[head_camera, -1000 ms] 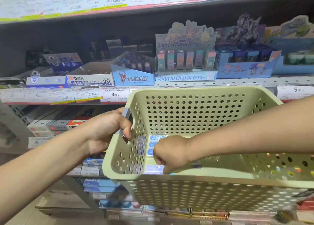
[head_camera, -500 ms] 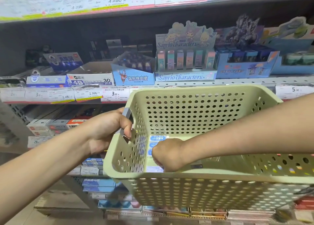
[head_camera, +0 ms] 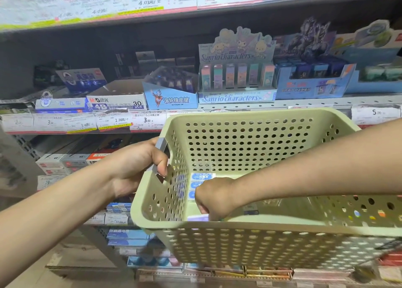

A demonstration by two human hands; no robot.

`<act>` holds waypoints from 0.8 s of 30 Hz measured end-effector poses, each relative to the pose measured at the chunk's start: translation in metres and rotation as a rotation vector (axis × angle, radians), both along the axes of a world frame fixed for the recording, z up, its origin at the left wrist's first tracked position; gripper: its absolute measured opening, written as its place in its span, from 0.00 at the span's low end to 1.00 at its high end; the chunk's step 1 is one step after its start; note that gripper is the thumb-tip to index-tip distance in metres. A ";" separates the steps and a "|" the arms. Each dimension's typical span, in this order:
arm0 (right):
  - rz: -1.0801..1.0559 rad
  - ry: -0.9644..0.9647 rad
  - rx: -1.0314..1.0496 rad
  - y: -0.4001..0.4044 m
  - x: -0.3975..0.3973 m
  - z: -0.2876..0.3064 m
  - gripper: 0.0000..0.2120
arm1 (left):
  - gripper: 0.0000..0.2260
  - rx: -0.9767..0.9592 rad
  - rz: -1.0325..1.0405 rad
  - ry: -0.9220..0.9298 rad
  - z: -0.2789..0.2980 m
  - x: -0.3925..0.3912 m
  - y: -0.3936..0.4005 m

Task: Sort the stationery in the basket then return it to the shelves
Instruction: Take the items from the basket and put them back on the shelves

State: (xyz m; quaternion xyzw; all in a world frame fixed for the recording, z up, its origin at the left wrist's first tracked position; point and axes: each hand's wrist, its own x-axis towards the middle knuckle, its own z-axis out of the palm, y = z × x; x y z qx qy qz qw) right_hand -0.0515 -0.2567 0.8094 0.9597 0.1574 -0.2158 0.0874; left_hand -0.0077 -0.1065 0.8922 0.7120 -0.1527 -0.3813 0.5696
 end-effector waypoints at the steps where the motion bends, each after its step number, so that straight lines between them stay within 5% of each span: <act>1: -0.008 -0.001 0.006 0.002 0.001 -0.001 0.11 | 0.21 0.007 -0.003 -0.005 0.000 0.000 0.000; 6: -0.060 -0.082 0.066 0.002 -0.001 0.016 0.08 | 0.19 0.010 0.005 -0.004 0.000 0.001 -0.001; 10: -0.033 -0.158 0.168 -0.007 -0.003 0.054 0.04 | 0.28 0.002 0.016 0.002 -0.001 0.007 -0.001; 15: -0.161 -0.140 0.420 -0.031 -0.003 0.091 0.10 | 0.27 -0.006 0.010 -0.005 0.000 0.012 -0.001; 24: -0.385 -0.494 0.974 -0.086 0.008 0.136 0.10 | 0.25 0.009 -0.013 -0.021 0.004 0.017 -0.002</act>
